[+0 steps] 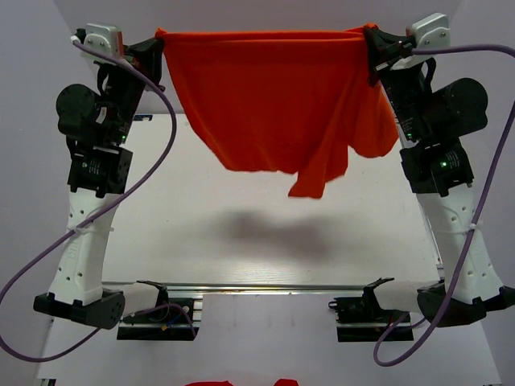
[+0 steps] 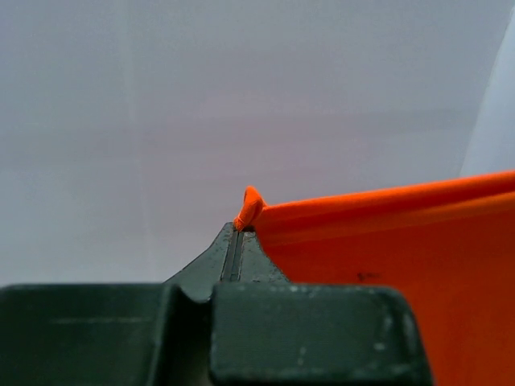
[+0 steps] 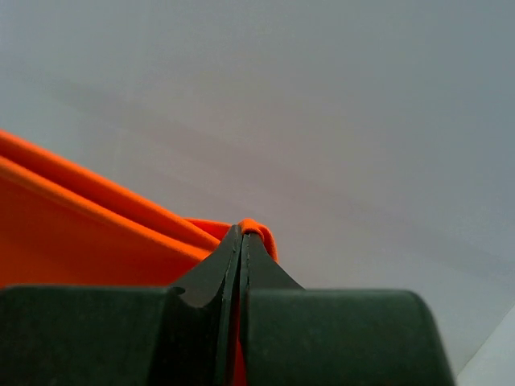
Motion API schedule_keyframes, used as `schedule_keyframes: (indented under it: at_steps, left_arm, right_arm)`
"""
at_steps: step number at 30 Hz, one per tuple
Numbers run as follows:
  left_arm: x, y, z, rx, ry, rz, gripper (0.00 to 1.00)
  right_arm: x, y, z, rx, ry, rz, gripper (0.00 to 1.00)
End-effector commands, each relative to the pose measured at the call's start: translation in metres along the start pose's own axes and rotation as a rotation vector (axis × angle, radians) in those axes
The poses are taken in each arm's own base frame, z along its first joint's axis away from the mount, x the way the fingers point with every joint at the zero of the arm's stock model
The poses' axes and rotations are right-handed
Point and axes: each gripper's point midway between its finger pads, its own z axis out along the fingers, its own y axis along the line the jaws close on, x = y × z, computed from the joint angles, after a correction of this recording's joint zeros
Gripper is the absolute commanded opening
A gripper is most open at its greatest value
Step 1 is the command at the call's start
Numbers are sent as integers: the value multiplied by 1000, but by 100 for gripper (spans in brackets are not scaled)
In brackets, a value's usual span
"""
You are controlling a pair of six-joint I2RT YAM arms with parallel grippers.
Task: Fold and stack the t-shirts
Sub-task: Flatten out the tshirt
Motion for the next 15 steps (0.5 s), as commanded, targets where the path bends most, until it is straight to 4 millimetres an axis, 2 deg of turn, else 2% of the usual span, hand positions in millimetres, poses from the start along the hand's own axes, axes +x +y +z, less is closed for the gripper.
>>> schedule_keyframes:
  at_steps: [1,2,3,4,5,6,7,8,9,10,11,12,13,14,15]
  left_arm:
    - [37,51,12,-221,115,13,0]
    - [72,60,25,-249,189,13,0]
    - [90,63,31,-263,228,-1,0]
    - [114,67,35,-285,277,-20,0]
    - [145,74,34,-302,359,-26,0]
    - [193,78,39,-312,456,-35,0]
    - [224,80,36,-324,525,-56,0]
    - [253,79,32,-316,590,-60,0]
    - [281,79,28,-317,644,-77,0]
    - [335,81,15,-338,754,-103,0]
    - [359,78,9,-323,806,-112,0]
    - [383,79,2,-335,851,-129,0]
    - [419,87,-7,-365,920,-133,22]
    - [436,89,-15,-383,976,-127,43]
    - [448,90,-17,-386,1008,-127,70]
  right_arm:
    - [23,-43,0,197,96,-83,0]
    - [44,-40,7,196,138,-81,0]
    - [74,-42,13,234,210,-88,0]
    - [88,-42,16,245,239,-83,0]
    - [136,-32,29,234,330,-87,0]
    - [164,-33,27,256,405,-85,0]
    - [186,-29,27,257,450,-61,0]
    - [228,-18,30,237,531,-56,0]
    - [277,-7,25,213,636,-22,0]
    - [302,1,22,208,680,24,0]
    - [365,24,14,140,790,53,0]
    - [386,31,8,145,830,112,0]
    - [415,45,2,96,880,139,7]
    - [426,50,1,68,895,166,25]
    - [445,53,-4,77,932,199,67]
